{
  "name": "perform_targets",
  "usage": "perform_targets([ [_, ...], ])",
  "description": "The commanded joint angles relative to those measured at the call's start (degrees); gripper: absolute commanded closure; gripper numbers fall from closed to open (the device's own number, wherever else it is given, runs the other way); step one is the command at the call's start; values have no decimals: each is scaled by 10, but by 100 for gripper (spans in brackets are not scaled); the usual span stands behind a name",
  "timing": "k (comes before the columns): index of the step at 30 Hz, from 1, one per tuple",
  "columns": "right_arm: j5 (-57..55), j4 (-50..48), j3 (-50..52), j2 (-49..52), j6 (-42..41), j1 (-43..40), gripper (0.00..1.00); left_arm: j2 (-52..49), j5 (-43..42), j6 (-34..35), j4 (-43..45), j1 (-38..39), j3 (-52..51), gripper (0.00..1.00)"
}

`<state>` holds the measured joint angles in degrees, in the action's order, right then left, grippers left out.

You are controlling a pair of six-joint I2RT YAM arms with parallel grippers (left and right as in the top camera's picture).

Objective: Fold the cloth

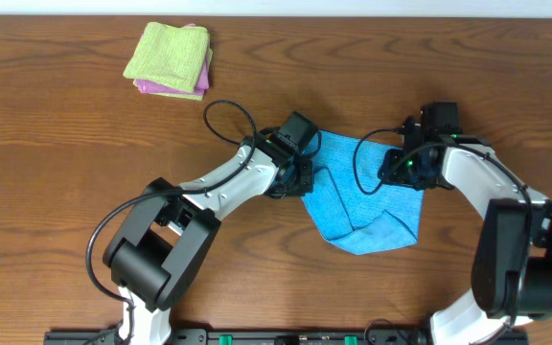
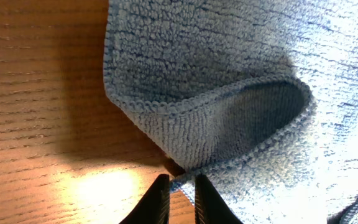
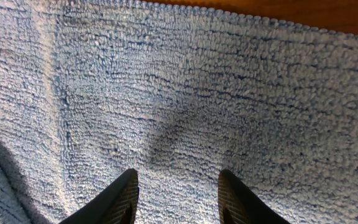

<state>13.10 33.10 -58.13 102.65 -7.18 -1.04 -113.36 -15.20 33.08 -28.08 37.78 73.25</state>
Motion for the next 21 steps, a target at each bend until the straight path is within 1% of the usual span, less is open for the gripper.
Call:
perform_targets([
  [1,5,-2,-2,7,6,4,58,-7,11,-3,1,2,7,94],
  [8,5,-2,-2,7,6,4,58,-17,20,2,0,2,7,94],
  [11,5,-2,-2,7,6,4,58,-12,-12,3,1,1,9,94],
  [13,4,-2,-2,7,6,4,57,-1,-56,-2,-5,-3,14,94],
  [17,4,-2,-2,7,6,4,58,32,-55,-8,-71,-7,20,94],
  [21,4,-7,-2,7,6,4,57,55,-38,-19,-178,-7,20,94],
])
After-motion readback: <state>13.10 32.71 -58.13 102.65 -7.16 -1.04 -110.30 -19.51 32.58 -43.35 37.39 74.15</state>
